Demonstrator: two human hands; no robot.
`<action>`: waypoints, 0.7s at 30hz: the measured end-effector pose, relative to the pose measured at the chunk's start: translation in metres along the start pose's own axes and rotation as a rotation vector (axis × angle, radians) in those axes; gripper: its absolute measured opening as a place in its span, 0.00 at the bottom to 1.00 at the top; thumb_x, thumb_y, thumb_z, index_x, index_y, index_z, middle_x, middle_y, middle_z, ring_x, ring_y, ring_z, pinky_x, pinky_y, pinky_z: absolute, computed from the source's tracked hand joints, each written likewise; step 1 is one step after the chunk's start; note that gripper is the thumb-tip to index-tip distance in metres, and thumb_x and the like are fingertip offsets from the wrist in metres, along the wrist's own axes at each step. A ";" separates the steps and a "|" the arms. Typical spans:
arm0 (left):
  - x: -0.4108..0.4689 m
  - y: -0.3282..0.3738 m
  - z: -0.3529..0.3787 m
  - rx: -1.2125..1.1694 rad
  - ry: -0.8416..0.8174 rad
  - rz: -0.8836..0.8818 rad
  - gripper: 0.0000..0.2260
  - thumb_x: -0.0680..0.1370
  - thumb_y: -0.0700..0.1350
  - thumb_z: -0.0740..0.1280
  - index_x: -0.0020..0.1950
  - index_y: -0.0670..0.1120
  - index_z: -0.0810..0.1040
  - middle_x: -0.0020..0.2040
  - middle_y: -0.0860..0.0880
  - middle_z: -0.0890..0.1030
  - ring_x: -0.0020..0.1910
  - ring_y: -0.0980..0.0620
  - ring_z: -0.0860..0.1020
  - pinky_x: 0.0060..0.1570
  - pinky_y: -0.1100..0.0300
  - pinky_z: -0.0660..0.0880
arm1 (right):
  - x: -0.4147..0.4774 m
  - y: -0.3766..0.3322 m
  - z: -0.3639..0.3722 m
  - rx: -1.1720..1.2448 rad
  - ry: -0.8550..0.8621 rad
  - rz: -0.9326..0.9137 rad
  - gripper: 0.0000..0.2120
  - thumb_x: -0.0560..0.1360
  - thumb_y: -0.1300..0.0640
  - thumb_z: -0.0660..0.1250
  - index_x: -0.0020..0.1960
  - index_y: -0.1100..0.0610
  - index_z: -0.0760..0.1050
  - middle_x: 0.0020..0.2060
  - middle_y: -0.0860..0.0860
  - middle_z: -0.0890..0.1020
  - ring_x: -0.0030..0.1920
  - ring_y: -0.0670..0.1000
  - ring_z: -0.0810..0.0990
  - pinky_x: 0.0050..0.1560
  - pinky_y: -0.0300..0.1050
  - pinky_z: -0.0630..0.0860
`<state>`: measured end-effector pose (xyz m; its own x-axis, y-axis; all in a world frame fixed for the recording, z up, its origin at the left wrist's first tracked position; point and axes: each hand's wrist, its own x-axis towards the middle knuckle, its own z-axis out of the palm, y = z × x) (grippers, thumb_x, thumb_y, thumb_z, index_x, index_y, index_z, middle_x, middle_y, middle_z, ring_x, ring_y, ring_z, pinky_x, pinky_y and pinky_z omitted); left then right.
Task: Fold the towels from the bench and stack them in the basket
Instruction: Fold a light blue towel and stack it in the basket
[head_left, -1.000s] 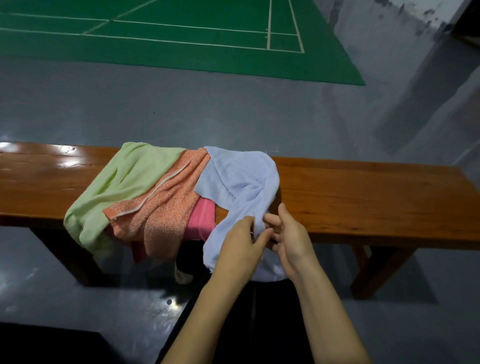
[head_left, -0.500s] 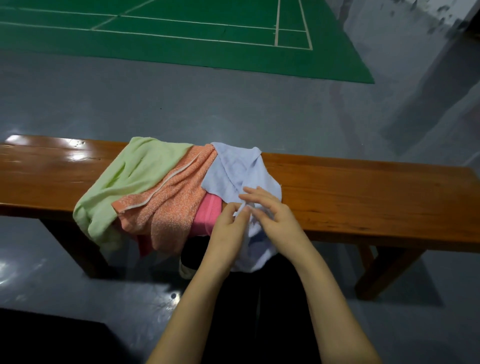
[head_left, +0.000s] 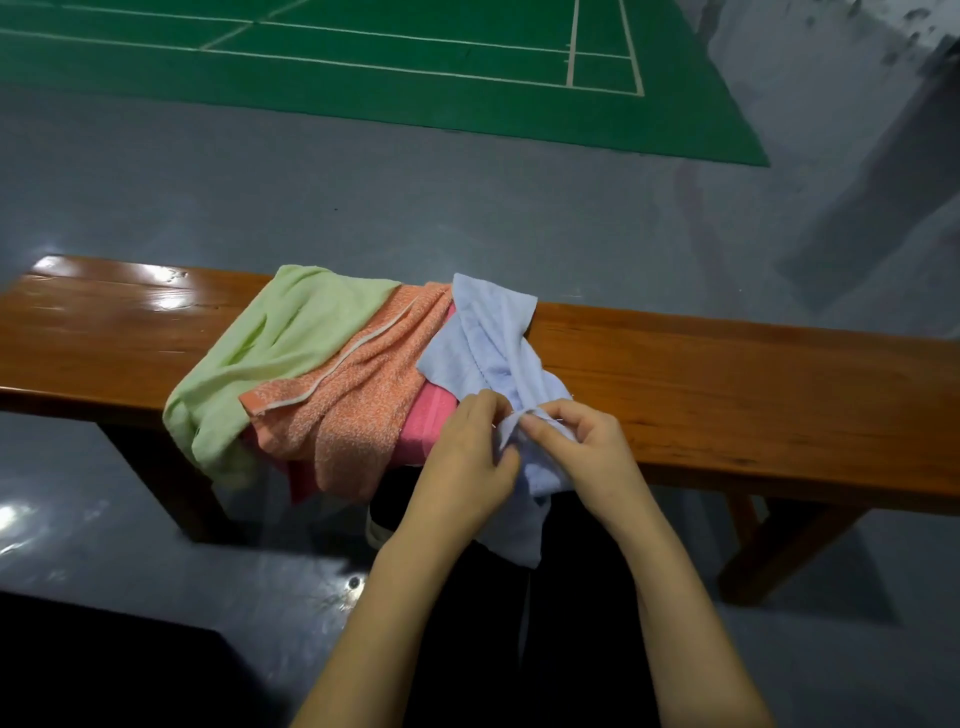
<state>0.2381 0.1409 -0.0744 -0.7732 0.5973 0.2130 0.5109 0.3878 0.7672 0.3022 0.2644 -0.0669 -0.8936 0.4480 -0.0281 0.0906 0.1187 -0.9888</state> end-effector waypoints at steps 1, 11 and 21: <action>-0.001 0.002 0.000 -0.046 0.004 -0.004 0.04 0.75 0.40 0.65 0.48 0.47 0.71 0.41 0.53 0.73 0.41 0.57 0.73 0.42 0.64 0.70 | -0.001 -0.002 0.001 0.022 0.010 -0.001 0.06 0.76 0.62 0.68 0.41 0.58 0.81 0.35 0.49 0.81 0.39 0.43 0.78 0.43 0.38 0.72; 0.000 -0.010 -0.022 -0.109 0.046 -0.115 0.08 0.72 0.33 0.64 0.46 0.44 0.78 0.40 0.52 0.81 0.38 0.62 0.76 0.39 0.72 0.70 | -0.003 -0.002 -0.001 0.034 0.144 -0.007 0.07 0.74 0.60 0.70 0.36 0.56 0.80 0.30 0.44 0.79 0.36 0.40 0.76 0.40 0.34 0.71; -0.003 -0.053 -0.048 -0.248 0.212 -0.337 0.10 0.77 0.41 0.65 0.36 0.50 0.78 0.27 0.56 0.75 0.28 0.57 0.70 0.32 0.55 0.68 | -0.006 0.006 -0.031 0.162 0.445 0.019 0.08 0.76 0.60 0.67 0.40 0.54 0.81 0.31 0.42 0.81 0.36 0.41 0.77 0.39 0.35 0.73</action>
<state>0.1955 0.0848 -0.0861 -0.9536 0.2998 0.0260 0.1324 0.3404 0.9309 0.3216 0.2902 -0.0682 -0.6140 0.7891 -0.0160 0.0039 -0.0172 -0.9998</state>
